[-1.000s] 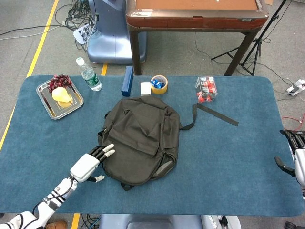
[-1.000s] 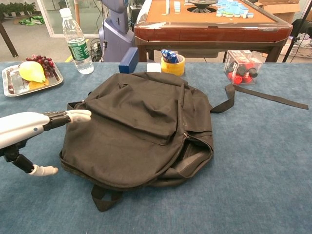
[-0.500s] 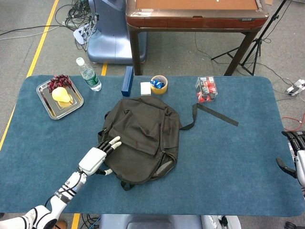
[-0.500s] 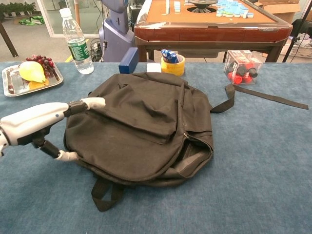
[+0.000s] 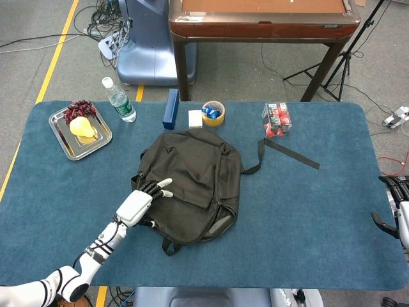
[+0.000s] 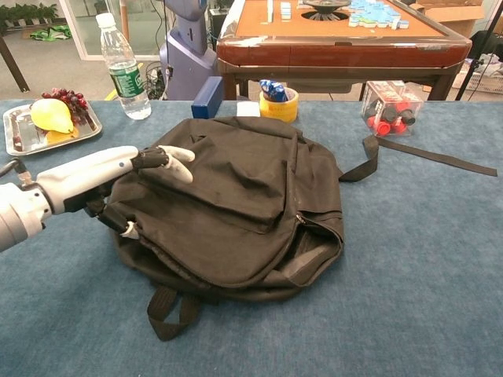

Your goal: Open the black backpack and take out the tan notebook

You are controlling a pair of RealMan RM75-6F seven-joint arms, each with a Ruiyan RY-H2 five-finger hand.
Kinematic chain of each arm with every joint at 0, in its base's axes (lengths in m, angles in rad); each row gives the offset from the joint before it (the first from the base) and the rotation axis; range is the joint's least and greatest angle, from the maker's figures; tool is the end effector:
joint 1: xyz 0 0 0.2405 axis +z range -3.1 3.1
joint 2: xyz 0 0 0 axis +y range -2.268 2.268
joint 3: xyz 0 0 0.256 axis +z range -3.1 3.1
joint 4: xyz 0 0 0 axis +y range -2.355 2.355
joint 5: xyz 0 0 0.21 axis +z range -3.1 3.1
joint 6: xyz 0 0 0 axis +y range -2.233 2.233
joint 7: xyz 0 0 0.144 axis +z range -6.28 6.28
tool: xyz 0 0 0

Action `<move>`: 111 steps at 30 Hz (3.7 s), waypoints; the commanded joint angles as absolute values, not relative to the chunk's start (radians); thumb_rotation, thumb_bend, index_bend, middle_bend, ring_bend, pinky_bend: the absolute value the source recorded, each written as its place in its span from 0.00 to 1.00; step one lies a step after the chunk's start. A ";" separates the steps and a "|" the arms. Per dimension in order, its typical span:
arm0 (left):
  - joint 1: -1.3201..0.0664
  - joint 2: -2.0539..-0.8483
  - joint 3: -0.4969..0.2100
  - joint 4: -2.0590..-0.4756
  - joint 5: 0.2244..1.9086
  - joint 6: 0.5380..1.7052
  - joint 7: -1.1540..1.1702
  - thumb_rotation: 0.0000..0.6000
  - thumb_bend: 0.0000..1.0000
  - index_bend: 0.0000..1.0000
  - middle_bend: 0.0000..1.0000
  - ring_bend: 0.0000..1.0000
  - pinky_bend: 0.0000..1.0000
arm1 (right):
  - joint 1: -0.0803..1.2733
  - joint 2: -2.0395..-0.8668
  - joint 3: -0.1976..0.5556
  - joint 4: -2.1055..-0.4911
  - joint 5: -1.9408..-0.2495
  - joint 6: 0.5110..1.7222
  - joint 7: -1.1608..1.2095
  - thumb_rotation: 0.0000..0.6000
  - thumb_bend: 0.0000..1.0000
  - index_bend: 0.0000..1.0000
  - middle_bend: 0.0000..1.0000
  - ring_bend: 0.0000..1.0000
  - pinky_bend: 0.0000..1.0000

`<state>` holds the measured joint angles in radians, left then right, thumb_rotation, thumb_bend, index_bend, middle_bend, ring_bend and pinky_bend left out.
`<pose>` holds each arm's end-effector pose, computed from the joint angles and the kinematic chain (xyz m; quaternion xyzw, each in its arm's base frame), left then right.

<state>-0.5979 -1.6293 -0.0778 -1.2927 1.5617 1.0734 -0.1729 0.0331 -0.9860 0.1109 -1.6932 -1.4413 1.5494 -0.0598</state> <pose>-0.1801 0.3005 -0.0356 -0.7257 -0.4129 -0.4597 0.3025 -0.3101 -0.1759 0.2137 0.5634 -0.3428 0.3700 0.6543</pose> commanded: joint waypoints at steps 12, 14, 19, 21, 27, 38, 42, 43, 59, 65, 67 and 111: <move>-0.640 -1.639 -0.103 -1.296 1.512 1.043 -0.122 1.00 0.57 0.61 0.11 0.10 0.06 | 0.025 -0.993 0.109 -1.670 -1.441 1.552 -0.033 1.00 0.21 0.20 0.22 0.21 0.28; -0.647 -1.637 -0.121 -1.309 1.489 1.035 -0.129 1.00 0.58 0.63 0.12 0.10 0.06 | 0.027 -0.993 0.109 -1.670 -1.444 1.550 -0.032 1.00 0.21 0.20 0.22 0.21 0.28; -0.685 -1.623 -0.173 -1.333 1.449 1.009 -0.115 1.00 0.59 0.66 0.13 0.10 0.06 | 0.033 -0.991 0.105 -1.671 -1.462 1.544 -0.035 1.00 0.21 0.20 0.22 0.21 0.28; -0.704 -1.613 -0.192 -1.343 1.433 0.991 -0.097 1.00 0.59 0.66 0.14 0.10 0.06 | 0.037 -0.991 0.103 -1.672 -1.473 1.543 -0.035 1.00 0.21 0.20 0.22 0.21 0.28; -0.771 -1.583 -0.266 -1.374 1.364 0.929 -0.069 1.00 0.66 0.68 0.15 0.10 0.06 | 0.053 -0.992 0.092 -1.679 -1.523 1.535 -0.036 1.00 0.21 0.20 0.22 0.21 0.28; -0.890 -1.599 -0.355 -1.327 1.199 0.818 0.004 1.00 0.68 0.68 0.15 0.10 0.06 | 0.099 -1.000 0.066 -1.697 -1.648 1.517 -0.008 1.00 0.21 0.20 0.22 0.21 0.28; -0.931 -1.626 -0.372 -1.285 1.154 0.795 0.021 1.00 0.68 0.67 0.15 0.10 0.06 | 0.118 -0.999 0.049 -1.713 -1.709 1.510 0.002 1.00 0.21 0.20 0.23 0.21 0.28; -0.941 -1.632 -0.374 -1.273 1.148 0.791 0.028 1.00 0.68 0.67 0.15 0.10 0.06 | 0.122 -0.999 0.045 -1.718 -1.719 1.506 0.003 1.00 0.21 0.20 0.23 0.21 0.28; -1.072 -1.724 -0.372 -1.086 1.030 0.688 0.098 1.00 0.68 0.62 0.15 0.10 0.06 | 0.235 -1.024 0.015 -1.807 -1.835 1.386 0.015 1.00 0.21 0.20 0.23 0.21 0.28; -1.084 -1.734 -0.351 -1.051 1.033 0.688 0.111 1.00 0.68 0.61 0.15 0.10 0.06 | 0.301 -1.052 0.013 -1.851 -1.844 1.283 -0.019 1.00 0.21 0.20 0.24 0.21 0.28; -1.086 -1.734 -0.347 -1.038 1.032 0.683 0.110 1.00 0.68 0.61 0.15 0.10 0.06 | 0.327 -1.065 0.019 -1.866 -1.835 1.244 -0.035 1.00 0.21 0.20 0.24 0.21 0.28; -1.055 -1.665 -0.289 -1.072 1.024 0.717 0.145 1.00 0.68 0.60 0.15 0.10 0.06 | 0.750 -1.596 0.161 -1.604 -1.404 0.810 -0.371 1.00 0.21 0.22 0.26 0.21 0.28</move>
<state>-1.0548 -1.6651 -0.2891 -1.0722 1.0244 0.7168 0.1443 0.7336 -1.5717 0.1599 -1.6275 -1.4136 0.8127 -0.3609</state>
